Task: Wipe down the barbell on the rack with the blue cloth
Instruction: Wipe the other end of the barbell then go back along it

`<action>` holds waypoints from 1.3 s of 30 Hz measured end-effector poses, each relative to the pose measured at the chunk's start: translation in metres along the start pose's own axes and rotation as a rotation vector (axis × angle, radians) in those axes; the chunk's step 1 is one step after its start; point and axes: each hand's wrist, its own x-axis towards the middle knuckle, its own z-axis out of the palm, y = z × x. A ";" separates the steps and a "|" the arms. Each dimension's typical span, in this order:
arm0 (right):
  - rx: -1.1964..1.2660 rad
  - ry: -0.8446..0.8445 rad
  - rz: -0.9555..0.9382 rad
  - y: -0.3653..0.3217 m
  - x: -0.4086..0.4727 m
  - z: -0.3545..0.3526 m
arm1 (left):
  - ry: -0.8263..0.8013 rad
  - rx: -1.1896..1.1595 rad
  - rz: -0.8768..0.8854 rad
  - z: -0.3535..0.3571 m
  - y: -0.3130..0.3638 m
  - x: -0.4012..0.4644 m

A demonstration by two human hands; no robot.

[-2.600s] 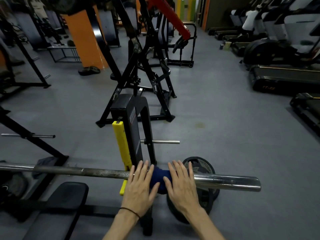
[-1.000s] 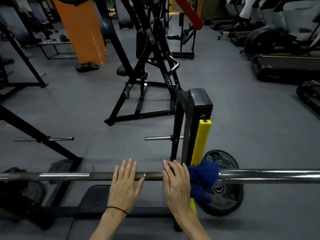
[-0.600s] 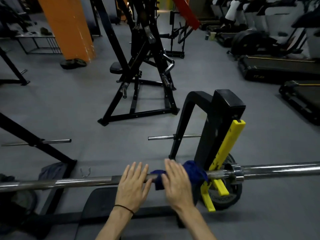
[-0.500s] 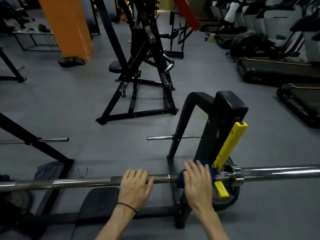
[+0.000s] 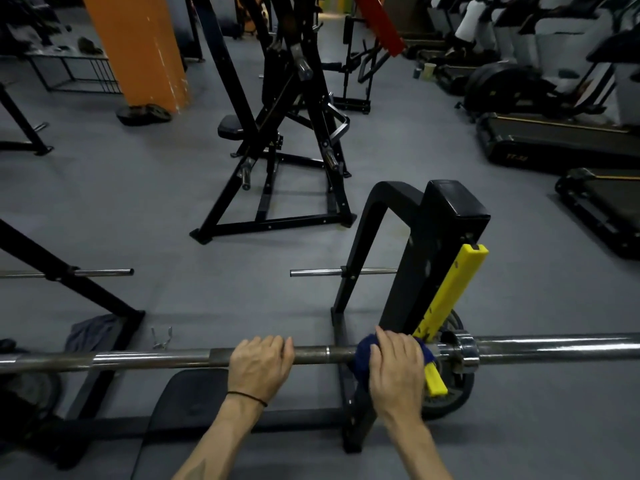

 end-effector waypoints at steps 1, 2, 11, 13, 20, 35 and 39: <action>0.016 0.026 0.068 -0.018 -0.001 0.007 | -0.022 -0.011 -0.010 -0.001 0.002 0.001; 0.052 0.028 0.096 -0.043 -0.003 0.013 | -0.032 -0.019 -0.012 -0.001 0.003 0.001; 0.022 -0.092 -0.143 -0.005 0.007 -0.006 | -0.148 -0.005 -0.016 -0.007 0.002 0.004; 0.009 -0.051 0.008 -0.019 0.008 -0.002 | -0.216 -0.008 -0.087 -0.007 0.005 0.008; 0.174 -0.098 -0.263 -0.080 -0.014 0.019 | -0.538 0.177 0.131 -0.026 0.005 0.036; 0.112 -0.138 -0.294 -0.087 -0.013 0.023 | -0.076 -0.036 0.063 -0.018 -0.076 -0.028; -0.006 -0.081 -0.070 -0.029 -0.001 0.004 | -0.073 -0.044 0.084 -0.021 -0.086 -0.034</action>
